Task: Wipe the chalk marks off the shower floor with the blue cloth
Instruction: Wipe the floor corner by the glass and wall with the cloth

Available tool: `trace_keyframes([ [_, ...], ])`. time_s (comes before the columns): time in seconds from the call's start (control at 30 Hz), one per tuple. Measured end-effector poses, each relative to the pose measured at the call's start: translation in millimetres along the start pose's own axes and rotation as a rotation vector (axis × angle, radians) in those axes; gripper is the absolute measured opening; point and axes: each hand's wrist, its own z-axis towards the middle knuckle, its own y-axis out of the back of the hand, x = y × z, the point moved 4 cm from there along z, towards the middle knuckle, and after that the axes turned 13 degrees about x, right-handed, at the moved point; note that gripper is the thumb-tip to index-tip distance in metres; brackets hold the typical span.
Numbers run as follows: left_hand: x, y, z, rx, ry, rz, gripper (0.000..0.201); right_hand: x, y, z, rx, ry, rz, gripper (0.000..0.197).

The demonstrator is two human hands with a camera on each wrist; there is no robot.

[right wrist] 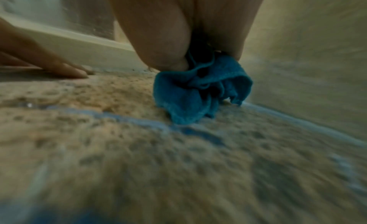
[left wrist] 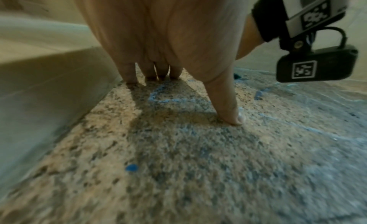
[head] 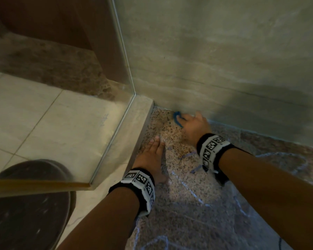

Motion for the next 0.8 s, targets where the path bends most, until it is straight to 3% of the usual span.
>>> trace_keyframes([
  [0.2, -1.5, 0.3, 0.9, -0.006, 0.007, 0.003, 0.125, -42.6, -31.1, -27.2, 0.071, -0.220, 0.137, 0.056],
  [0.37, -0.8, -0.3, 1.3, 0.000, 0.017, 0.014, 0.127, -52.9, -44.5, -42.0, 0.119, -0.286, 0.227, 0.059],
  [0.47, -1.1, 0.6, -0.5, -0.008, 0.013, 0.017, 0.125, -48.6, -32.4, -39.9, 0.057, -0.194, 0.242, 0.063],
  [0.57, -2.3, 1.1, -1.0, -0.009, 0.018, 0.019, 0.126, -19.1, -21.6, -33.4, -0.102, 0.070, 0.144, 0.064],
  [0.63, -2.8, 1.2, -0.5, -0.008, 0.025, 0.018, 0.127, 0.2, -25.3, -25.6, -0.113, 0.169, 0.054, 0.062],
  [0.73, -1.9, 0.1, 0.0, -0.011, 0.027, 0.012, 0.127, -0.3, -22.7, -16.3, -0.112, 0.137, 0.073, 0.057],
  [0.8, -1.5, -0.5, -0.2, -0.015, 0.021, 0.016, 0.127, -7.4, -17.4, -13.7, -0.193, 0.087, 0.024, 0.053],
])
